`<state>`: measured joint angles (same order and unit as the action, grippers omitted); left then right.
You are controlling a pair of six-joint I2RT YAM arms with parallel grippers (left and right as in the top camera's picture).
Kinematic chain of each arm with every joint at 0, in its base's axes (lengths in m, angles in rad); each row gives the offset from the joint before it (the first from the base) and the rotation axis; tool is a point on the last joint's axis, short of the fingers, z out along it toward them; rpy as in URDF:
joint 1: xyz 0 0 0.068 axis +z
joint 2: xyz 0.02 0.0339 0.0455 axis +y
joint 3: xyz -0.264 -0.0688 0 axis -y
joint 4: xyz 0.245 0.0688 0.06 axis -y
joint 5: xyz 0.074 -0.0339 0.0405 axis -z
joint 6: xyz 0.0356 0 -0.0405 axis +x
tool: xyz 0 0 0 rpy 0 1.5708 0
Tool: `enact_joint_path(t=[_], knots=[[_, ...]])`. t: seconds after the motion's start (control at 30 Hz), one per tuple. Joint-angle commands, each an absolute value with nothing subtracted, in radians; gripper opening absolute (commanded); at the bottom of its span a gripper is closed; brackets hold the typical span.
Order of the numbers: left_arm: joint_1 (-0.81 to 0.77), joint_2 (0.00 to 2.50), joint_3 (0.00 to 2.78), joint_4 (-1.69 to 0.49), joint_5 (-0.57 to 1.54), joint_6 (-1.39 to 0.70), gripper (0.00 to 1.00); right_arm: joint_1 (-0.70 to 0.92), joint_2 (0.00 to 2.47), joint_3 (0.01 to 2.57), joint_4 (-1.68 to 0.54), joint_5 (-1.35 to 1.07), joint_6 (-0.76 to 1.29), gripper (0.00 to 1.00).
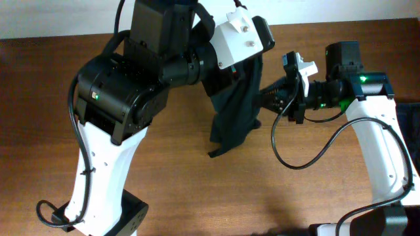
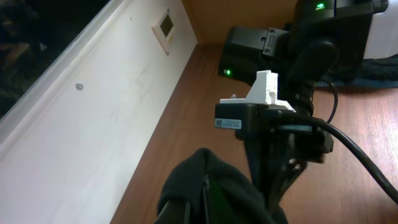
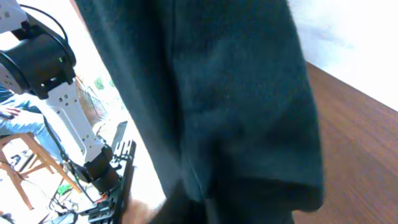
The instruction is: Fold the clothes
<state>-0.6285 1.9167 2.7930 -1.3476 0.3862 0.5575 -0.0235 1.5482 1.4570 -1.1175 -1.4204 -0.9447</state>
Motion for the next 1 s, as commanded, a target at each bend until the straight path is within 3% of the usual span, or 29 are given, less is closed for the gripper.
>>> enact_joint_path(t=[0.0,0.3,0.83,0.87,0.97], knots=[[-0.624,1.898,2.806,-1.346,0.404,0.569,0.0,-0.02,1.526,1.481,-1.118,-1.448,-0.921,0.04],[-0.623,1.898,2.806,-1.345,0.27,0.569,0.01,-0.104,1.509,1.55,-1.127,-1.337,-0.676,0.04],[-0.57,1.948,2.804,-1.328,0.175,0.514,0.08,-0.138,1.372,1.851,-1.299,-1.007,-0.618,0.04],[-0.563,1.955,2.804,-1.324,0.175,0.502,0.11,-0.138,1.367,1.851,-1.302,-0.992,-0.619,0.04],[-0.542,1.971,2.804,-1.312,0.175,0.463,0.34,-0.138,1.364,1.851,-1.319,-0.962,-0.619,0.04]])
